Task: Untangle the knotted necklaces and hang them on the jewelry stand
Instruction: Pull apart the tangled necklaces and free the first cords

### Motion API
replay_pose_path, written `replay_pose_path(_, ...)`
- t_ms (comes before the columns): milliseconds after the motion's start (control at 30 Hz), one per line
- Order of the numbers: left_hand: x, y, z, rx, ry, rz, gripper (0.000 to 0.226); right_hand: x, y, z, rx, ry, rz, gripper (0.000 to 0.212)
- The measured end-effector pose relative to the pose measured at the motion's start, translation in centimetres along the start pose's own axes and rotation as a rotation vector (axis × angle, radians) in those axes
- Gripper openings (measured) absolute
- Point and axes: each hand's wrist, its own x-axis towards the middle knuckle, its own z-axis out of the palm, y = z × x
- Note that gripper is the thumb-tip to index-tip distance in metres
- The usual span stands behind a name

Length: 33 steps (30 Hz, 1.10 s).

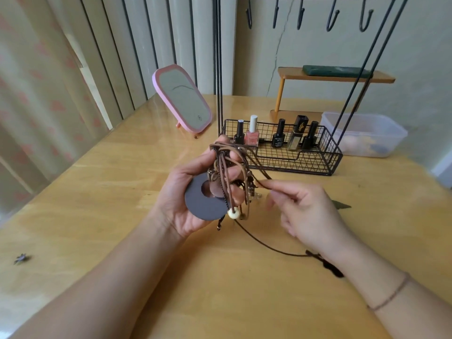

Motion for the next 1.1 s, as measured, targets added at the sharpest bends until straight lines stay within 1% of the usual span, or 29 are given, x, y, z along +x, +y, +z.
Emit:
replay_pose_path(100, -0.2, -0.3, 0.1, -0.023, -0.019, -0.065, 0.02, 0.0, 0.3, 0.0, -0.125, 0.026, -0.111, 0.031)
replay_pose_path(200, -0.2, -0.7, 0.5, -0.002, -0.052, -0.098, 0.018, 0.2, 0.3, -0.5, -0.068, 0.108, -0.188, 0.027)
replay_pose_path(300, -0.2, -1.1, 0.8, -0.013, -0.071, -0.097, 0.019, -0.3, -0.7, -0.2, -0.023, 0.096, -0.326, 0.03)
replay_pose_path(367, -0.2, -1.2, 1.0, -0.05, -0.077, -0.086, 0.02, -0.5, -0.7, 0.1, -0.083, 0.094, -0.428, 0.033)
replay_pose_path(433, -0.2, -1.2, 1.3, -0.082, -0.074, -0.069, 0.022, -0.4, -0.3, 0.1, -0.209, 0.096, -0.503, 0.028)
replay_pose_path(500, -0.3, -1.4, 1.5, -0.096, -0.059, -0.05, 0.025, -0.1, 0.3, 0.1, -0.337, 0.09, -0.497, 0.02)
replay_pose_path(567, -0.3, -1.7, 1.5, -0.087, -0.038, -0.028, 0.025, 0.1, 0.1, 0.2, -0.454, 0.019, -0.409, 0.02)
replay_pose_path(600, -0.2, -1.9, 1.5, -0.077, -0.023, -0.015, 0.025, 0.2, -0.1, 0.3, -0.525, -0.054, -0.335, 0.026)
replay_pose_path(667, -0.1, -2.1, 1.5, -0.07, 0.002, 0.016, 0.025, 0.1, -0.3, 0.3, -0.649, -0.212, -0.21, 0.049)
replay_pose_path(733, 0.1, -2.2, 1.3, -0.094, 0.008, 0.053, 0.024, 0.0, -0.4, 0.4, -0.701, -0.316, -0.192, 0.07)
replay_pose_path(767, 0.1, -2.2, 1.2, -0.108, 0.015, 0.07, 0.024, -0.2, -0.4, 0.4, -0.68, -0.346, -0.208, 0.08)
replay_pose_path(800, 0.2, -2.2, 1.1, -0.118, 0.032, 0.092, 0.024, -0.3, -0.4, 0.5, -0.629, -0.37, -0.226, 0.085)
replay_pose_path(833, 0.4, -2.2, 0.9, -0.122, 0.048, 0.117, 0.023, -0.4, -0.3, 0.7, -0.579, -0.396, -0.241, 0.085)
replay_pose_path(900, 0.7, -2.2, 0.6, -0.103, 0.08, 0.184, 0.022, -0.6, -0.3, 0.8, -0.514, -0.431, -0.258, 0.075)
replay_pose_path(1000, 1.1, -2.1, 0.4, -0.029, 0.148, 0.295, 0.026, -0.7, -0.3, 0.4, -0.465, -0.433, -0.268, 0.061)
replay_pose_path(1100, 1.2, -1.9, 0.6, 0.008, 0.207, 0.375, 0.022, -0.7, -0.4, -0.4, -0.466, -0.449, -0.207, 0.059)
